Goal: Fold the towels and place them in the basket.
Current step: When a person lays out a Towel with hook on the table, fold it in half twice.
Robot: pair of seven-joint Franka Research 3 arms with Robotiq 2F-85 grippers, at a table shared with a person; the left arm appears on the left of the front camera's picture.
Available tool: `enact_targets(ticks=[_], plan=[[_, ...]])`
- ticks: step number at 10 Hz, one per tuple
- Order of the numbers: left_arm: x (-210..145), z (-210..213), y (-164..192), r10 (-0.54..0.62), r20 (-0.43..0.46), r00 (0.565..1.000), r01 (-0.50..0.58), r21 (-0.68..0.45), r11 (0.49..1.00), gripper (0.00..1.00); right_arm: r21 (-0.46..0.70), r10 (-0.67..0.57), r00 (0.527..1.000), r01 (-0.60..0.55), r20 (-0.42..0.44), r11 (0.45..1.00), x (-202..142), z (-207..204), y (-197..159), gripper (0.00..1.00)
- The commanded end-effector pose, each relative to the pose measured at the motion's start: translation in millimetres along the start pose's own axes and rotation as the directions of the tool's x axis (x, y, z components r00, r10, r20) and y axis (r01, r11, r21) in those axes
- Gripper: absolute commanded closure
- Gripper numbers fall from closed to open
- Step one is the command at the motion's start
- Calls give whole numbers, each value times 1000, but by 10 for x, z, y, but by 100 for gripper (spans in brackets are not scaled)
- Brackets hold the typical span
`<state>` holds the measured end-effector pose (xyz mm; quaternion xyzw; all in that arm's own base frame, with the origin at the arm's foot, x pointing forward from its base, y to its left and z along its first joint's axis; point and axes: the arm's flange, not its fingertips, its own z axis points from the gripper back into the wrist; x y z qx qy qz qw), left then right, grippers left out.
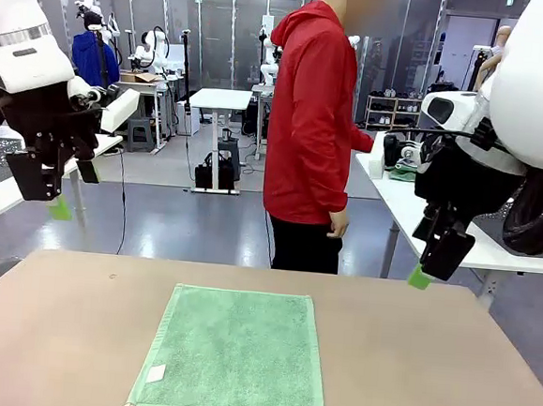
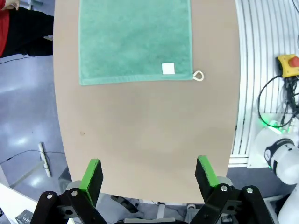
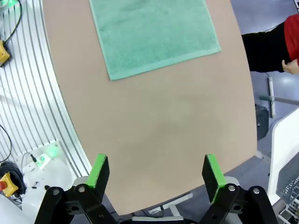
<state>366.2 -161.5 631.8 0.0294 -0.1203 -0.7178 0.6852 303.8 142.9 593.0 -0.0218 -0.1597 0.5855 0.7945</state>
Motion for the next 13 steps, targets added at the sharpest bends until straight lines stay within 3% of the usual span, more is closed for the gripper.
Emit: enact_targets(ticks=[1,5,6,10,13], plan=[[-17,25,23,18,-3,1000,-18,1,1000,0,-31,-22,1000,22,-11,999,14,-3,24,0],[-43,9,15,6,8,1000,-6,-1,1000,0,-11,8,1000,-8,-6,1000,6,8,4,0],[181,-166,-122,3,6,1000,-3,-3,1000,0,10,33,999,-33,-4,999,107,-153,121,0],[886,-1181,-454,22,-8,1000,-22,-86,996,0,84,107,991,-100,-79,991,468,-1183,428,0],[1071,-2081,-695,70,3,998,-68,-185,980,0,145,108,984,-87,-142,986,616,-2027,608,0]])
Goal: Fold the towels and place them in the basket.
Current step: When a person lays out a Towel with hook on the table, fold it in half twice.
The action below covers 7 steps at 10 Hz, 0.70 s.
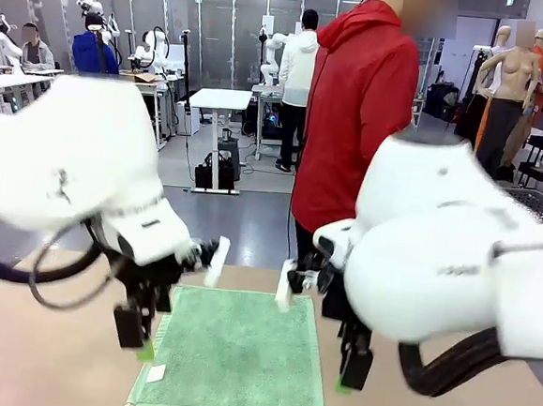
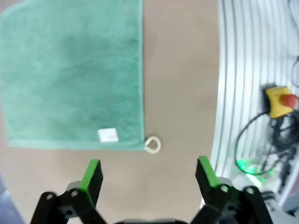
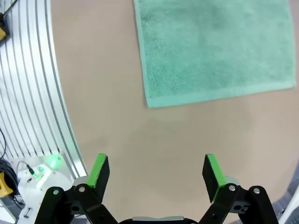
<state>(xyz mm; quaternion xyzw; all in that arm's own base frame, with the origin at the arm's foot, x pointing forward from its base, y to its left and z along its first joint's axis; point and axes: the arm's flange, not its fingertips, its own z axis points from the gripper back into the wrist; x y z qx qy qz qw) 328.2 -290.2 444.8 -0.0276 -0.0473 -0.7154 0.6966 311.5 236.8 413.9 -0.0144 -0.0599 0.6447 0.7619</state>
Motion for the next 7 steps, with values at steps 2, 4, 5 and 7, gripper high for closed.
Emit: enact_targets(ticks=[2,4,5,7], plan=[[-83,-459,-22,61,28,998,-59,-49,997,0,29,-18,999,19,-35,999,180,-426,13,0],[-181,-606,-111,45,22,999,-44,-31,999,0,28,-1,998,3,-67,1000,197,-606,65,0],[-247,-700,-133,13,12,1000,-13,11,1000,0,13,20,997,-19,-76,1000,210,-696,91,0],[-341,-874,-173,-21,-29,999,23,68,997,0,20,62,997,-61,-54,998,211,-842,122,0]])
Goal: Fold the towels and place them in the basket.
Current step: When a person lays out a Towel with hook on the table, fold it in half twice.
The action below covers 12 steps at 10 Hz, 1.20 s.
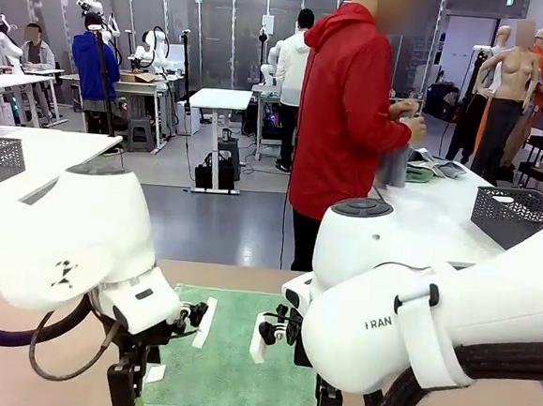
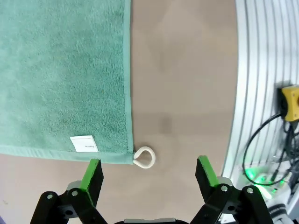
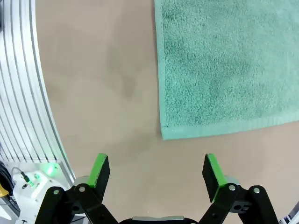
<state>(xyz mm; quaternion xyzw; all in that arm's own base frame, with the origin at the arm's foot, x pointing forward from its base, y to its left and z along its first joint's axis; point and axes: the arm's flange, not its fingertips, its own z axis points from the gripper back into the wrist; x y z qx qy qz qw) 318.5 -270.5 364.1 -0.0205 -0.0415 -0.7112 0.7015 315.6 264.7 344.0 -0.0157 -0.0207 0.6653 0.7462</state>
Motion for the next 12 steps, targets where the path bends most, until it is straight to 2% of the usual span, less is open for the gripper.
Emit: enact_targets(ticks=[1,5,6,7,12], plan=[[-95,-183,-47,-57,-10,998,57,97,994,0,-50,25,1000,-25,6,998,5,-183,59,0],[-205,-391,-7,-89,-19,996,91,107,990,0,-74,42,999,-41,6,996,37,-341,46,0],[-192,-325,-5,-100,-26,995,101,76,992,0,-47,62,998,-61,7,997,118,-198,-27,0],[-55,-298,103,-77,-28,997,79,92,993,0,-47,62,998,-61,7,997,118,-198,-27,0],[-83,-406,139,-59,-57,997,63,67,996,0,-9,87,996,-87,36,996,134,-318,-119,0]])
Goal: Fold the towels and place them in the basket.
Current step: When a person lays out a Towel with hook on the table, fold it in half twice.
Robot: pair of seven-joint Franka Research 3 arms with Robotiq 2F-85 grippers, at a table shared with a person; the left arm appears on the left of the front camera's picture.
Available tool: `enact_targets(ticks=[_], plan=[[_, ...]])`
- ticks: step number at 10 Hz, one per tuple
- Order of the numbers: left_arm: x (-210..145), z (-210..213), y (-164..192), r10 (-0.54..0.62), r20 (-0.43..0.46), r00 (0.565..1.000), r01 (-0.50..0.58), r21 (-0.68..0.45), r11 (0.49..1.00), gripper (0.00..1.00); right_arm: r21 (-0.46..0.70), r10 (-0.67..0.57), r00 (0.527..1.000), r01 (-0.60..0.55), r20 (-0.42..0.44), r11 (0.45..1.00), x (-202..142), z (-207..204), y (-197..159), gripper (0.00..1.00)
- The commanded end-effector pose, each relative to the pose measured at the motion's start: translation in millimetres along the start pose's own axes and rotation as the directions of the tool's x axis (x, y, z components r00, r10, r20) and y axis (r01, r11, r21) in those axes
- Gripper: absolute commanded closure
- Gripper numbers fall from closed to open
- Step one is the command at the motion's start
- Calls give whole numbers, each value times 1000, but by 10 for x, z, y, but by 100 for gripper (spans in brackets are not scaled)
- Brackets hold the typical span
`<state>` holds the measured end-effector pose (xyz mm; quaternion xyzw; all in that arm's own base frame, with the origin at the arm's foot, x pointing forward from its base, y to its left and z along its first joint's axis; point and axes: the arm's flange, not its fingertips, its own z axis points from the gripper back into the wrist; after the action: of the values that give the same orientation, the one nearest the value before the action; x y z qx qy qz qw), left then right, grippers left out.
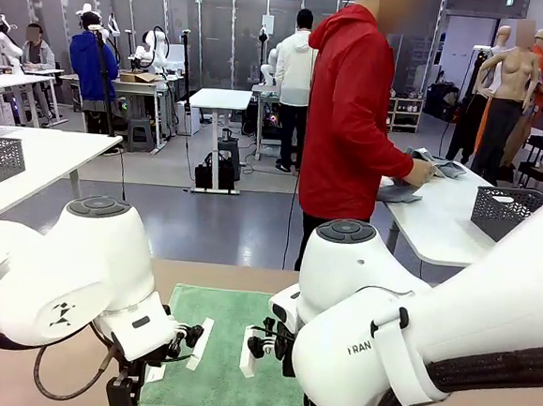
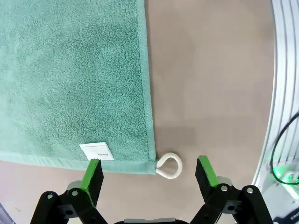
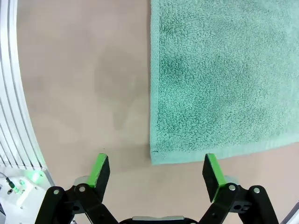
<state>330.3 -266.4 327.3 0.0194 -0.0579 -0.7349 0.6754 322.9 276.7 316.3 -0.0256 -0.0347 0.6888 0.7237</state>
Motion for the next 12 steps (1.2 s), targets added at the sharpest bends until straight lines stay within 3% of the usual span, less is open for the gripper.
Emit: enact_targets(ticks=[1,12], plan=[[-23,-87,40,11,-25,1000,-11,-10,1000,0,27,13,1000,-14,23,1000,-12,-73,-112,0],[-119,-409,198,75,-55,996,-77,-43,996,0,79,-19,1000,20,-10,997,-66,-227,-209,0]])
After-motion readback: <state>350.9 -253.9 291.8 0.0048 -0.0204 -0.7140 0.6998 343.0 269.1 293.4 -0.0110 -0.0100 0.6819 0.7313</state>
